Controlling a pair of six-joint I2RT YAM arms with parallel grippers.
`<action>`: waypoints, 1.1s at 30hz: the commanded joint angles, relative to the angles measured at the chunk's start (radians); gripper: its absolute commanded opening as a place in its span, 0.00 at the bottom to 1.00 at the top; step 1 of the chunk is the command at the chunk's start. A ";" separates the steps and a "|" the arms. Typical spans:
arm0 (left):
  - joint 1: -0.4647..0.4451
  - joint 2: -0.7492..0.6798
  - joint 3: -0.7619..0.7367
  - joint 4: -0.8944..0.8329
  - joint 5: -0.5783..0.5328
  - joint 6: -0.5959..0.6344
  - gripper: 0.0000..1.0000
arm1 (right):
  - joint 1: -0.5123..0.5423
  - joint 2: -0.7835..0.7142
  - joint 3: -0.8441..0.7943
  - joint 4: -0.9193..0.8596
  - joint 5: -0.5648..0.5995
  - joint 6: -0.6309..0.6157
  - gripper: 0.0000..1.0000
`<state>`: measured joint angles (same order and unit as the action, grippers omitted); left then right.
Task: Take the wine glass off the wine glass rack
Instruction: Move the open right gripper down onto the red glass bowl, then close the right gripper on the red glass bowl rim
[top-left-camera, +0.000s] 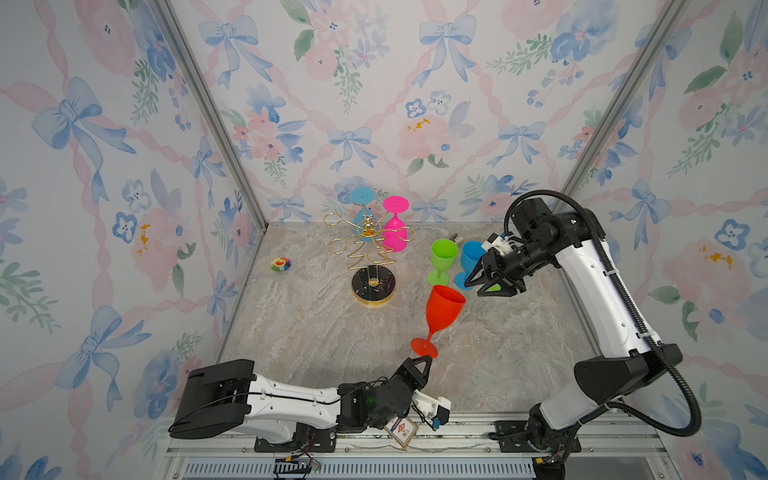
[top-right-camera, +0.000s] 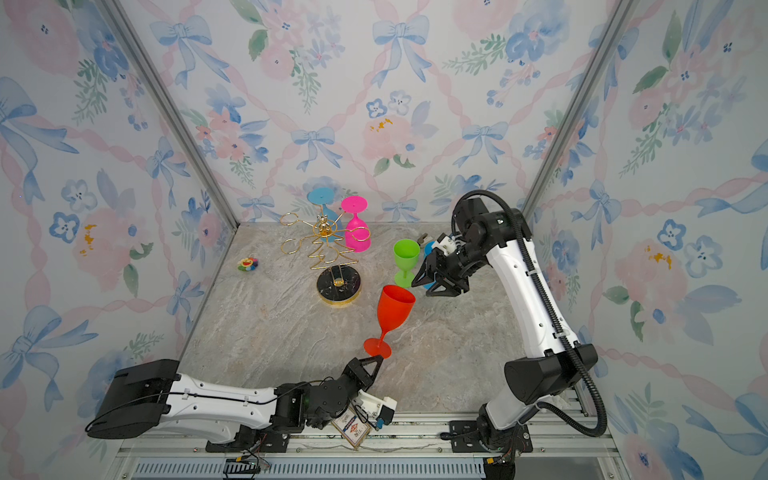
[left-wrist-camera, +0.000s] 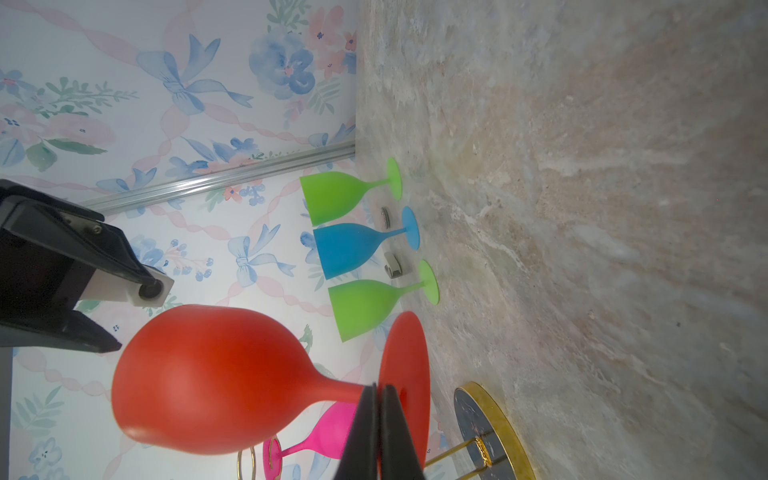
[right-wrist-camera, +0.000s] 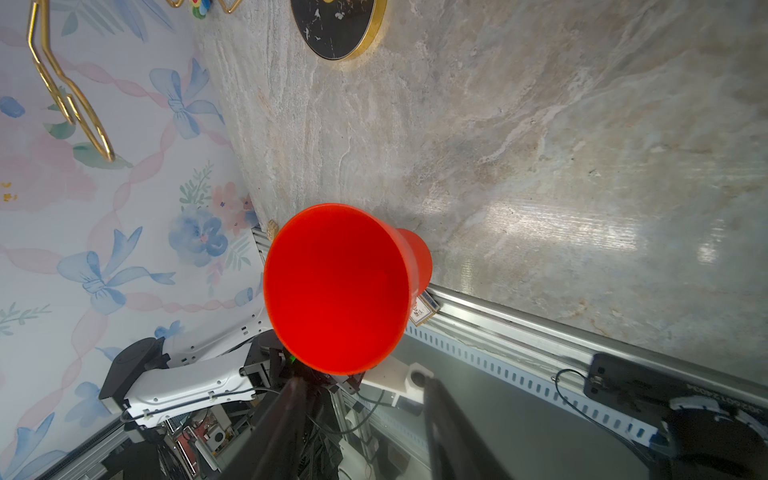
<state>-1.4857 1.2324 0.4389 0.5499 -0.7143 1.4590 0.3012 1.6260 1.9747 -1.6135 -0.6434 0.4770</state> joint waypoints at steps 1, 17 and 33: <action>-0.007 -0.031 -0.011 0.026 -0.006 0.008 0.00 | 0.021 0.015 -0.007 -0.150 0.007 -0.013 0.48; -0.007 -0.032 -0.015 0.035 -0.006 0.020 0.00 | 0.047 0.009 -0.107 -0.091 0.022 -0.002 0.42; -0.006 -0.017 -0.008 0.053 -0.008 0.059 0.00 | 0.055 -0.012 -0.199 -0.025 -0.006 0.032 0.27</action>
<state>-1.4860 1.2121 0.4339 0.5549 -0.7143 1.4998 0.3435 1.6344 1.7920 -1.6131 -0.6365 0.4919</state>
